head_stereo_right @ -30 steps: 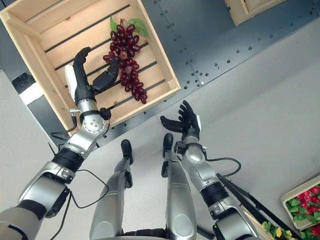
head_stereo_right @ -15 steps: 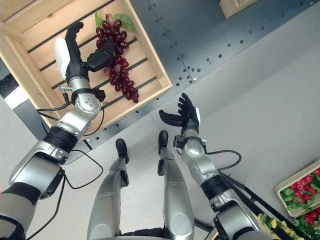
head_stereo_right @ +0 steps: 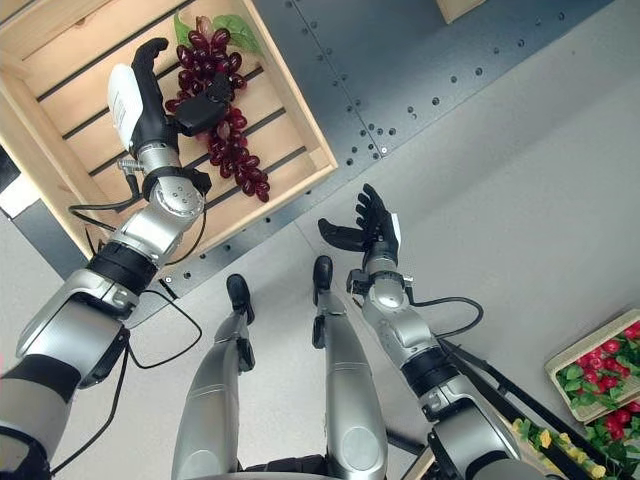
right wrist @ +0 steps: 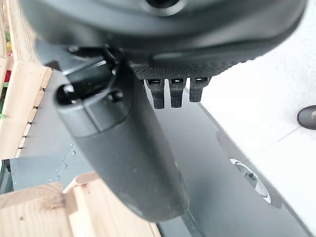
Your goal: Pick up the fruits from the basket on one side to the basket on the other side
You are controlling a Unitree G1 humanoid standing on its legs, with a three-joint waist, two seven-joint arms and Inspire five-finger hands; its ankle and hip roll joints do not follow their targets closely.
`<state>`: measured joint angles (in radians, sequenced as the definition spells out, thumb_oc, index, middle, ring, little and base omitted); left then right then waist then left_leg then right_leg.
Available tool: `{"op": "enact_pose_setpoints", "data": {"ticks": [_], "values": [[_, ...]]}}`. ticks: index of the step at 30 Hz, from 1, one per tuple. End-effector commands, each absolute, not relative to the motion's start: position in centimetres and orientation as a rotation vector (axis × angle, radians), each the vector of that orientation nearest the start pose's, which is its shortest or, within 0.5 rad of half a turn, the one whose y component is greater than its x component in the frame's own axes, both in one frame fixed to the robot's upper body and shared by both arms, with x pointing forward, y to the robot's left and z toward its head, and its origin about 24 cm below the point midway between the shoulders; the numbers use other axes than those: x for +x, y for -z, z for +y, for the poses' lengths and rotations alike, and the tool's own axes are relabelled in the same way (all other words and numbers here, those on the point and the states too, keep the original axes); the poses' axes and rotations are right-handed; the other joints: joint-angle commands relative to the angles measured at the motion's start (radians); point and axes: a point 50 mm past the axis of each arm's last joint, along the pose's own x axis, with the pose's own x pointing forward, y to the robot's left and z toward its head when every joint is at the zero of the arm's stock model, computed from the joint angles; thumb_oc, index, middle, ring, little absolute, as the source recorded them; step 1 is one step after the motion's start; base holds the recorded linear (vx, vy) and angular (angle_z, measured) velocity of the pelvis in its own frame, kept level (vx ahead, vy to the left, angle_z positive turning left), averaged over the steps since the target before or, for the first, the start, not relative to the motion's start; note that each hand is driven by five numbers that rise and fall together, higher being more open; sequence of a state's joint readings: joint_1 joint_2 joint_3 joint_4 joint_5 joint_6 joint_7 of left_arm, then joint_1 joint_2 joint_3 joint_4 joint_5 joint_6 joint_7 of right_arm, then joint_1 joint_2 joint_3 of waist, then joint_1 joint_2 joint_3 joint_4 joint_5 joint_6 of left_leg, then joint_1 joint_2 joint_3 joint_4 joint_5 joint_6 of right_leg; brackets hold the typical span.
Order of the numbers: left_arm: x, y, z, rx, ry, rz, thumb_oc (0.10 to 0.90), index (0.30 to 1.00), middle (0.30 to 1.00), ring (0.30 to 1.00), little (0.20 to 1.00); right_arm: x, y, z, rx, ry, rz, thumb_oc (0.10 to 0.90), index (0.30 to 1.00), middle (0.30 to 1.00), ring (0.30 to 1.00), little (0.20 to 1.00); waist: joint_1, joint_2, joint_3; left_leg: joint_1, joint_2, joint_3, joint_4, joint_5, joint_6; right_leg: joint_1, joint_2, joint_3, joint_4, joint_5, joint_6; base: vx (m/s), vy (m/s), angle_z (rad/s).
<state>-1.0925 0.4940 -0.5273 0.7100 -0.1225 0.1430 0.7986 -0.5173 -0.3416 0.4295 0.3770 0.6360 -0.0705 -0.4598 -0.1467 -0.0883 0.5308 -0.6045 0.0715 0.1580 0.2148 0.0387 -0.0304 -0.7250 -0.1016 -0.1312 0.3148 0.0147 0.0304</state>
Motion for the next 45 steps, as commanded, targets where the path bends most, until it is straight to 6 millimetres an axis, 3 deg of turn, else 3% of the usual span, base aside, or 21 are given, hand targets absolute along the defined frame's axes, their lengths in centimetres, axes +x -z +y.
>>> {"op": "enact_pose_setpoints", "data": {"ticks": [1,12,24,28,29,30,45], "values": [[39.5,-29.3,17.8,0.653,-0.676,-0.591,0.800,0.900,0.900,0.900,0.900,33.6,-10.4,-12.8,0.189,0.083,-0.097,0.800,0.900,0.900,0.900,0.900,0.011,-0.035,-0.011,-0.043,-0.014,0.048,0.062,-0.067,-0.002,0.055,0.050,-0.043,0.002,-0.088,-0.003,0.01,-0.015,-0.14],[41.3,-27.6,20.0,0.780,-0.569,-0.322,0.800,0.900,0.900,0.900,0.900,33.7,-10.5,-13.3,0.215,0.069,-0.092,0.800,0.900,0.900,0.900,0.900,-0.031,-0.051,-0.011,-0.095,-0.003,0.071,0.070,-0.056,-0.007,0.002,0.060,-0.021,-0.013,-0.063,0.002,0.01,-0.004,-0.05],[40.6,-27.3,25.3,0.904,-0.809,-0.094,0.800,0.900,0.900,0.900,0.900,33.4,-10.8,-14.0,0.228,0.044,-0.121,0.800,0.900,0.900,0.900,0.900,-0.057,-0.055,-0.011,-0.150,0.010,0.082,0.084,-0.046,-0.019,-0.053,0.062,-0.008,-0.007,-0.055,0.002,0.00,0.001,-0.06],[40.6,-26.8,26.2,0.937,-0.768,-0.007,0.800,0.900,0.900,0.900,0.900,33.2,-11.0,-14.0,0.227,0.041,-0.135,0.800,0.900,0.900,0.900,0.900,-0.060,-0.052,-0.011,-0.154,0.009,0.080,0.082,-0.043,-0.021,-0.058,0.061,-0.010,-0.007,-0.056,0.001,-0.01,-0.017,-0.05],[40.7,-26.6,26.1,0.959,-0.733,0.007,0.698,0.747,0.747,0.747,0.747,33.1,-11.2,-13.9,0.219,0.041,-0.143,0.800,0.900,0.900,0.900,0.900,-0.059,-0.050,-0.011,-0.155,0.008,0.078,0.082,-0.043,-0.022,-0.059,0.060,-0.010,-0.006,-0.057,0.002,-0.01,-0.001,-0.06],[40.8,-26.5,26.0,0.962,-0.720,0.008,0.400,0.300,0.300,0.300,0.300,33.1,-11.3,-13.9,0.214,0.041,-0.147,0.800,0.900,0.900,0.900,0.900,-0.058,-0.048,-0.011,-0.154,0.008,0.077,0.081,-0.042,-0.022,-0.058,0.060,-0.010,-0.007,-0.057,0.002,-0.01,0.018,-0.05],[40.5,-26.3,25.8,0.813,-0.716,-0.134,0.400,0.300,0.300,0.300,0.300,33.0,-11.5,-14.3,0.194,0.075,-0.168,0.800,0.900,0.900,0.900,0.900,-0.033,-0.011,-0.011,-0.066,-0.009,0.072,0.043,-0.041,-0.016,0.022,0.049,-0.020,-0.019,-0.075,-0.001,-0.02,0.004,-0.03]]}}
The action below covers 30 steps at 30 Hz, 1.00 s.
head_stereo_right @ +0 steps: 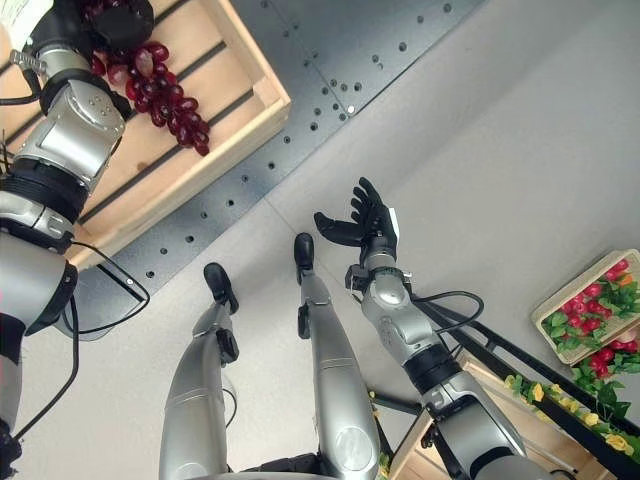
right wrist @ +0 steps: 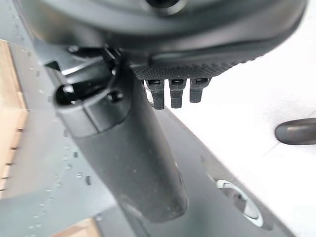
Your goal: Pick up the fruits from the basket on one side to the basket on the other side
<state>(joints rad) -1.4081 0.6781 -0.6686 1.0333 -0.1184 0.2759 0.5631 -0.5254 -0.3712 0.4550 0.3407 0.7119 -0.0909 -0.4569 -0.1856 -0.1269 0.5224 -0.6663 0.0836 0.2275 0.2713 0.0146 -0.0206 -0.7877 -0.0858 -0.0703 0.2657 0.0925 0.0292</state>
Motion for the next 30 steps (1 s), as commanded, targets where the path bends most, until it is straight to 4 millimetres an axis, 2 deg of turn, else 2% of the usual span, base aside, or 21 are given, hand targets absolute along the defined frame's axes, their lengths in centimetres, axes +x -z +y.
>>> {"op": "enact_pose_setpoints", "data": {"ticks": [1,9,12,13,19,25,30], "values": [[40.5,-26.3,25.7,0.806,-0.720,-0.152,0.400,0.300,0.300,0.300,0.300,32.9,-11.5,-14.3,0.192,0.076,-0.168,0.800,0.900,0.900,0.900,0.900,0.010,0.031,-0.002,0.009,-0.024,-0.002,-0.017,-0.017,-0.024,0.098,0.032,-0.082,0.031,-0.155,0.000,-0.03,0.004,-0.03],[40.2,-25.4,25.4,0.734,-0.716,-0.223,0.400,0.300,0.300,0.300,0.300,33.0,-11.6,-14.2,0.188,0.087,-0.170,0.800,0.900,0.900,0.900,0.900,0.032,0.045,-0.002,0.095,-0.032,-0.014,-0.028,-0.028,-0.021,0.187,0.025,-0.096,0.030,-0.174,-0.003,-0.03,0.005,0.03],[40.2,-25.5,24.7,0.550,-0.667,-0.285,0.400,0.300,0.300,0.300,0.300,33.0,-11.6,-14.2,0.184,0.090,-0.166,0.800,0.900,0.900,0.900,0.900,0.038,0.048,-0.002,0.140,-0.034,-0.016,-0.038,-0.032,-0.018,0.227,0.024,-0.095,0.027,-0.180,-0.006,0.00,0.000,0.00],[40.2,-25.6,24.6,0.541,-0.664,-0.292,0.400,0.300,0.300,0.300,0.300,33.0,-11.7,-14.2,0.184,0.091,-0.169,0.800,0.900,0.900,0.900,0.900,0.039,0.049,-0.002,0.139,-0.034,-0.016,-0.038,-0.030,-0.017,0.226,0.024,-0.095,0.027,-0.178,-0.006,0.00,0.000,0.00],[39.6,-24.0,22.2,0.344,-0.553,-0.401,0.400,0.300,0.300,0.300,0.300,32.7,-11.1,-14.0,0.182,0.100,-0.161,0.800,0.900,0.900,0.900,0.900,0.067,0.058,-0.002,0.234,-0.043,-0.037,-0.045,-0.050,-0.010,0.323,0.017,-0.101,0.028,-0.198,-0.006,0.00,0.000,0.00],[38.8,-22.1,19.9,0.358,-0.457,-0.467,0.400,0.300,0.300,0.300,0.300,32.5,-10.8,-13.5,0.161,0.077,-0.159,0.800,0.900,0.900,0.900,0.900,0.093,0.076,-0.002,0.341,-0.052,-0.060,-0.054,-0.064,-0.003,0.437,0.003,-0.114,0.017,-0.210,-0.009,-0.02,-0.009,0.05],[38.0,-21.2,20.0,0.453,-0.406,-0.497,0.400,0.300,0.300,0.300,0.300,32.1,-10.4,-14.0,0.159,0.053,-0.166,0.800,0.900,0.900,0.900,0.900,0.102,0.091,-0.005,0.454,-0.052,-0.067,-0.077,-0.073,-0.004,0.556,-0.006,-0.124,-0.020,-0.212,-0.008,0.02,0.011,0.09]]}}
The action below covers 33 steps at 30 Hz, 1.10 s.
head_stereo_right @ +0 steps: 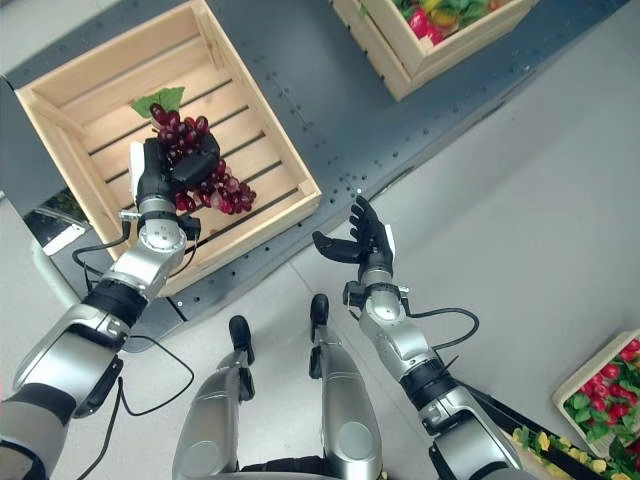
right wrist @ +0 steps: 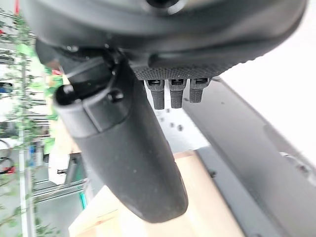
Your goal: Pick up the fruits from the basket on one side to the basket on the other side
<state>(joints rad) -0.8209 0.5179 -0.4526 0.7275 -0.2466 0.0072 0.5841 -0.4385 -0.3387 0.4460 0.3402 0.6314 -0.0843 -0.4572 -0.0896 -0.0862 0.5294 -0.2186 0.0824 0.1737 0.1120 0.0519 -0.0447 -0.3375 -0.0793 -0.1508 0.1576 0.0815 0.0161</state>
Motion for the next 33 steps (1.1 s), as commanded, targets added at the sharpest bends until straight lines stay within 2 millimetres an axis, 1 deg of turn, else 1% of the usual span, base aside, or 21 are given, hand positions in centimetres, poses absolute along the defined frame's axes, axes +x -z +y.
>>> {"op": "enact_pose_setpoints", "data": {"ticks": [1,3,4,5,6,8,9,11,13,16,17,18,19,20,22,24,28,33], "values": [[37.7,-21.0,20.0,0.472,-0.395,-0.505,0.400,0.300,0.300,0.300,0.300,32.0,-10.2,-14.2,0.161,0.044,-0.168,0.800,0.900,0.900,0.900,0.900,0.006,0.054,-0.023,0.023,-0.052,-0.013,0.074,-0.111,0.019,0.125,-0.014,-0.045,0.076,-0.200,0.005,0.05,0.031,0.10],[37.2,-20.8,20.0,0.516,-0.374,-0.527,0.400,0.300,0.300,0.300,0.300,31.5,-9.9,-14.4,0.161,0.010,-0.175,0.800,0.900,0.900,0.900,0.900,0.007,0.064,-0.051,0.058,-0.054,-0.013,0.053,-0.113,0.018,0.163,-0.019,-0.044,0.049,-0.197,0.008,0.06,0.039,0.03],[37.0,-20.8,20.0,0.539,-0.369,-0.539,0.400,0.300,0.300,0.300,0.300,31.4,-9.9,-14.3,0.161,-0.009,-0.182,0.800,0.900,0.900,0.900,0.900,0.007,0.067,-0.060,0.069,-0.054,-0.013,0.044,-0.113,0.018,0.174,-0.020,-0.043,0.040,-0.196,0.009,0.06,0.041,0.04],[36.7,-20.8,19.9,0.583,-0.362,-0.560,0.400,0.300,0.300,0.300,0.300,31.1,-10.1,-14.2,0.167,-0.070,-0.205,0.800,0.900,0.900,0.900,0.900,0.008,0.074,-0.079,0.093,-0.055,-0.014,0.026,-0.114,0.016,0.200,-0.022,-0.041,0.019,-0.193,0.011,0.05,0.028,0.04],[36.6,-20.9,19.9,0.597,-0.359,-0.565,0.400,0.300,0.300,0.300,0.300,31.1,-10.1,-14.1,0.169,-0.085,-0.209,0.800,0.900,0.900,0.900,0.900,0.008,0.075,-0.082,0.099,-0.056,-0.014,0.022,-0.114,0.016,0.205,-0.022,-0.041,0.015,-0.192,0.012,0.07,0.033,0.04],[35.7,-21.2,20.1,0.701,-0.338,-0.620,0.400,0.300,0.300,0.300,0.300,30.3,-10.9,-13.8,0.181,-0.275,-0.269,0.800,0.900,0.900,0.900,0.900,0.011,0.086,-0.134,0.146,-0.055,-0.010,0.001,-0.124,0.013,0.256,-0.028,-0.041,-0.021,-0.188,0.016,0.07,0.025,0.07],[35.7,-21.1,20.1,0.701,-0.338,-0.620,0.400,0.300,0.300,0.300,0.300,30.3,-10.9,-13.8,0.181,-0.276,-0.268,0.800,0.900,0.900,0.900,0.900,0.011,0.086,-0.134,0.147,-0.055,-0.010,0.001,-0.123,0.013,0.257,-0.028,-0.041,-0.022,-0.188,0.016,0.04,0.014,0.05],[35.2,-21.2,20.2,0.752,-0.310,-0.644,0.400,0.300,0.300,0.300,0.300,29.8,-11.7,-13.5,0.156,-0.397,-0.314,0.800,0.900,0.900,0.900,0.900,0.015,0.092,-0.178,0.177,-0.053,-0.005,-0.001,-0.134,0.011,0.292,-0.033,-0.042,-0.038,-0.188,0.020,0.06,0.005,0.00],[35.0,-21.3,20.1,0.773,-0.294,-0.649,0.400,0.300,0.300,0.300,0.300,29.7,-12.0,-13.1,0.141,-0.436,-0.324,0.800,0.900,0.900,0.900,0.900,0.018,0.096,-0.202,0.194,-0.054,-0.007,-0.007,-0.137,0.011,0.311,-0.036,-0.041,-0.048,-0.187,0.024,0.08,-0.002,-0.02],[34.6,-21.4,19.8,0.793,-0.254,-0.663,0.400,0.300,0.300,0.300,0.300,29.5,-12.5,-12.3,0.132,-0.538,-0.323,0.800,0.900,0.900,0.900,0.900,0.026,0.102,-0.261,0.238,-0.055,-0.011,-0.034,-0.138,0.009,0.359,-0.038,-0.038,-0.084,-0.175,0.034,0.10,-0.019,0.00],[34.6,-21.3,19.7,0.797,-0.243,-0.660,0.400,0.300,0.300,0.300,0.300,29.4,-12.6,-12.1,0.135,-0.553,-0.317,0.800,0.900,0.900,0.900,0.900,0.029,0.103,-0.275,0.249,-0.054,-0.013,-0.042,-0.137,0.008,0.369,-0.039,-0.039,-0.092,-0.172,0.036,0.07,-0.018,0.03],[34.6,-21.3,19.7,0.798,-0.241,-0.660,0.400,0.300,0.300,0.300,0.300,29.4,-12.6,-12.1,0.134,-0.557,-0.316,0.800,0.900,0.900,0.900,0.900,0.029,0.103,-0.278,0.252,-0.055,-0.013,-0.045,-0.137,0.008,0.372,-0.039,-0.040,-0.094,-0.170,0.037,0.11,-0.034,0.03],[34.4,-21.4,19.4,0.814,-0.208,-0.664,0.400,0.300,0.300,0.300,0.300,29.3,-12.8,-11.6,0.150,-0.601,-0.302,0.800,0.900,0.900,0.900,0.900,0.035,0.107,-0.315,0.279,-0.055,-0.023,-0.071,-0.134,0.006,0.400,-0.037,-0.038,-0.122,-0.159,0.043,0.13,-0.036,0.01],[34.4,-21.5,19.4,0.817,-0.190,-0.663,0.400,0.300,0.300,0.300,0.300,29.4,-12.9,-11.3,0.168,-0.615,-0.287,0.800,0.900,0.900,0.900,0.900,0.038,0.110,-0.336,0.297,-0.055,-0.027,-0.089,-0.130,0.005,0.418,-0.035,-0.037,-0.139,-0.153,0.046,0.15,-0.045,0.01],[34.3,-21.8,19.3,0.819,-0.168,-0.671,0.400,0.300,0.300,0.300,0.300,29.4,-13.0,-10.9,0.183,-0.641,-0.271,0.800,0.900,0.900,0.900,0.900,0.042,0.115,-0.359,0.318,-0.055,-0.033,-0.114,-0.125,0.003,0.438,-0.032,-0.039,-0.163,-0.143,0.050,0.08,-0.028,0.05],[34.3,-22.7,19.1,0.793,-0.127,-0.680,0.400,0.300,0.300,0.300,0.300,29.5,-13.2,-10.5,0.201,-0.664,-0.253,0.800,0.900,0.900,0.900,0.900,0.049,0.122,-0.394,0.350,-0.054,-0.038,-0.158,-0.113,0.000,0.471,-0.030,-0.048,-0.208,-0.125,0.058,0.06,-0.029,0.13],[34.2,-23.7,18.8,0.754,-0.084,-0.692,0.400,0.300,0.300,0.300,0.300,29.7,-13.5,-10.0,0.228,-0.674,-0.243,0.800,0.900,0.900,0.900,0.900,0.055,0.127,-0.418,0.371,-0.053,-0.044,-0.196,-0.100,-0.003,0.495,-0.024,-0.057,-0.245,-0.110,0.062,0.02,-0.023,0.08],[34.3,-24.8,17.6,0.684,0.000,-0.717,0.400,0.300,0.300,0.300,0.300,30.2,-15.1,-9.0,0.295,-0.688,-0.259,0.800,0.900,0.900,0.900,0.900,0.066,0.132,-0.448,0.359,-0.054,-0.065,-0.199,-0.102,-0.006,0.494,-0.020,-0.068,-0.245,-0.115,0.064,-0.01,-0.017,0.02]]}}
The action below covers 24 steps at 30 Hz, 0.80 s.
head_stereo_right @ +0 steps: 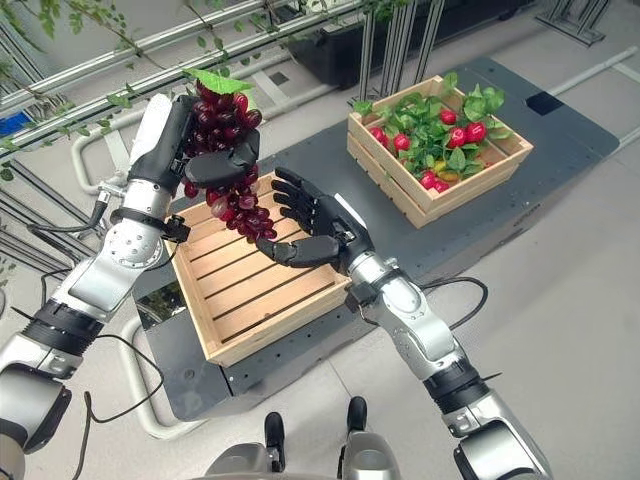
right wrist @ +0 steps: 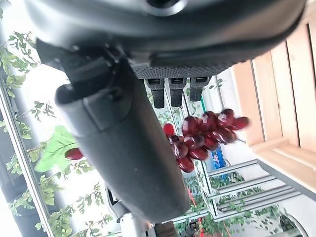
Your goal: Pick up the fruits from the basket on one side to the basket on the other side
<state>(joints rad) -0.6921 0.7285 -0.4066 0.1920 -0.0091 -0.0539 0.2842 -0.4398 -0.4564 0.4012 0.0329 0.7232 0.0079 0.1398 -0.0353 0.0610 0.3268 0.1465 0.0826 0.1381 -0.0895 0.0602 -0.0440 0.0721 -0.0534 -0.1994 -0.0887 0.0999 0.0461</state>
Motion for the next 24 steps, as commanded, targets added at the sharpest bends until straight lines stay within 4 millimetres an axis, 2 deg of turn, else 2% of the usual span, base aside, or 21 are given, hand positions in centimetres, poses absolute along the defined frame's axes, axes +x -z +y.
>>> {"op": "enact_pose_setpoints", "data": {"ticks": [1,5,10,18,24], "values": [[34.4,-25.1,17.3,0.677,0.015,-0.725,0.400,0.300,0.300,0.300,0.300,30.4,-15.4,-8.8,0.301,-0.687,-0.263,0.800,0.900,0.900,0.900,0.900,0.015,-0.015,-0.249,-0.010,-0.055,-0.033,0.002,-0.111,-0.007,0.083,-0.046,-0.023,0.001,-0.134,0.035,-0.03,-0.031,0.05],[34.6,-25.8,16.1,0.671,0.059,-0.760,0.400,0.300,0.300,0.300,0.300,31.1,-16.4,-7.9,0.335,-0.704,-0.253,0.800,0.900,0.900,0.900,0.900,0.021,-0.018,-0.261,-0.012,-0.056,-0.041,0.002,-0.113,-0.005,0.084,-0.046,-0.032,0.001,-0.139,0.033,-0.02,-0.028,0.07],[34.3,-26.3,14.8,0.704,0.141,-0.802,0.400,0.300,0.300,0.300,0.300,31.3,-16.4,-7.2,0.412,-0.734,-0.205,0.800,0.900,0.900,0.900,0.900,0.027,-0.019,-0.269,-0.001,-0.053,-0.033,0.002,-0.119,-0.001,0.097,-0.048,-0.034,0.001,-0.147,0.030,0.00,-0.004,0.01],[34.6,-26.1,13.3,0.787,0.240,-0.799,0.400,0.300,0.300,0.300,0.300,31.3,-17.7,-5.5,0.515,-0.806,-0.203,0.800,0.900,0.900,0.900,0.900,0.034,-0.023,-0.283,0.015,-0.051,-0.038,0.002,-0.130,0.002,0.112,-0.049,-0.027,0.001,-0.154,0.032,0.00,-0.001,0.00],[34.4,-26.4,12.2,0.773,0.298,-0.831,0.400,0.300,0.300,0.300,0.300,31.1,-17.4,-4.1,0.571,-0.859,-0.119,0.800,0.900,0.900,0.900,0.900,0.036,-0.028,-0.291,0.018,-0.048,-0.042,0.002,-0.132,0.003,0.115,-0.049,-0.024,0.001,-0.156,0.031,0.00,0.000,0.00]]}}
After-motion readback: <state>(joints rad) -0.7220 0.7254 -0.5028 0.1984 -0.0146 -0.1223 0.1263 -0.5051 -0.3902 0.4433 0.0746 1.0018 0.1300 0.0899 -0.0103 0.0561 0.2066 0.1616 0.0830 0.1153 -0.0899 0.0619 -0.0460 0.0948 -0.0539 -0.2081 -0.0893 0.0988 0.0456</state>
